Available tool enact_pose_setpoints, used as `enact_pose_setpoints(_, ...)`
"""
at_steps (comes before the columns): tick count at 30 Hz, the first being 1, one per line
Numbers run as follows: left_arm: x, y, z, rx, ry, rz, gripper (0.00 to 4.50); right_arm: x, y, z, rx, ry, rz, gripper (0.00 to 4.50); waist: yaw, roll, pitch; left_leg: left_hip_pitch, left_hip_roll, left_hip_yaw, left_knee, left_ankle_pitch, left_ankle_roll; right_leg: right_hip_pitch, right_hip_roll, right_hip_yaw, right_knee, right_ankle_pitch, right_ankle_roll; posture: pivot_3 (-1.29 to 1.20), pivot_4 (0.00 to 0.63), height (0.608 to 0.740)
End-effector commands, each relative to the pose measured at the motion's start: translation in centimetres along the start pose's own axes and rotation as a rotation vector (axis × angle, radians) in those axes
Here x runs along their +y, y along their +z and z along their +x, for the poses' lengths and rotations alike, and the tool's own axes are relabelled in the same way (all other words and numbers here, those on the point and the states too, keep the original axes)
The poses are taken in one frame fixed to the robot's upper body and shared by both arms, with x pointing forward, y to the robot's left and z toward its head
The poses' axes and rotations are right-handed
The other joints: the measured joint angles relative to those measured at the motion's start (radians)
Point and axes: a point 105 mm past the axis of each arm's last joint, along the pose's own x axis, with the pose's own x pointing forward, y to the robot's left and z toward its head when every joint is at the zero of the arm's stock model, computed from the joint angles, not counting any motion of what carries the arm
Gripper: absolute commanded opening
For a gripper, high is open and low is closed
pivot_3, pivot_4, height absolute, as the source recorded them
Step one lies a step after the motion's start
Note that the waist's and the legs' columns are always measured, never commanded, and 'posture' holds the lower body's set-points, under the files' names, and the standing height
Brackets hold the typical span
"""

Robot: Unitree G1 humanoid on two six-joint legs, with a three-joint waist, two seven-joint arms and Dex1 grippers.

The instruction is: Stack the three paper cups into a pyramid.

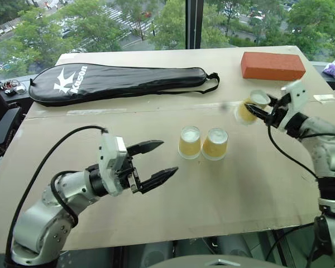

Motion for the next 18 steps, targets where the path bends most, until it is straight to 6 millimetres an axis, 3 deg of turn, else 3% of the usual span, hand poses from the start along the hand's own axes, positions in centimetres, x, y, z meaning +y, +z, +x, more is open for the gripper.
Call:
enact_pose_setpoints(1, -0.3, -1.1, -1.9, 0.026, -0.005, -0.027, 4.5, 6.0, 5.9, 0.6, -0.105, 0.296, -0.071, 2.1, -0.003, 0.0, 0.0, 0.0, 0.0, 0.0, -0.001, 0.0, 0.0, -0.001, 0.0, 0.0, 0.0, 0.0, -0.001, 0.0, 0.15, 0.74)
enact_pose_setpoints(3, -0.1, -1.6, -2.8, 0.032, 0.016, -0.048, 4.5, 8.4, 6.4, 1.0, -0.064, 0.411, -0.075, 2.1, 0.003, 0.0, 0.0, 0.0, 0.001, -0.002, -0.001, 0.0, 0.0, -0.001, 0.001, -0.002, 0.001, -0.001, -0.001, 0.0, 0.15, 0.74)
enact_pose_setpoints(9, -0.7, -1.7, -2.9, 0.028, 0.012, -0.058, 4.5, 11.0, 5.8, 2.4, 0.035, 0.525, -0.106, 2.1, 0.012, -0.001, -0.001, -0.001, 0.0, -0.002, 0.001, 0.0, 0.0, -0.001, -0.002, -0.003, 0.0, -0.001, -0.001, 0.0, 0.15, 0.74)
enact_pose_setpoints(18, -1.4, -1.8, -2.8, 0.022, 0.02, -0.058, 4.5, 9.5, 2.6, 3.6, 0.159, 0.458, -0.227, 2.1, 0.006, -0.001, -0.001, -0.004, -0.001, 0.0, 0.001, 0.0, 0.0, -0.003, -0.003, -0.002, -0.001, -0.001, -0.001, 0.0, 0.15, 0.74)
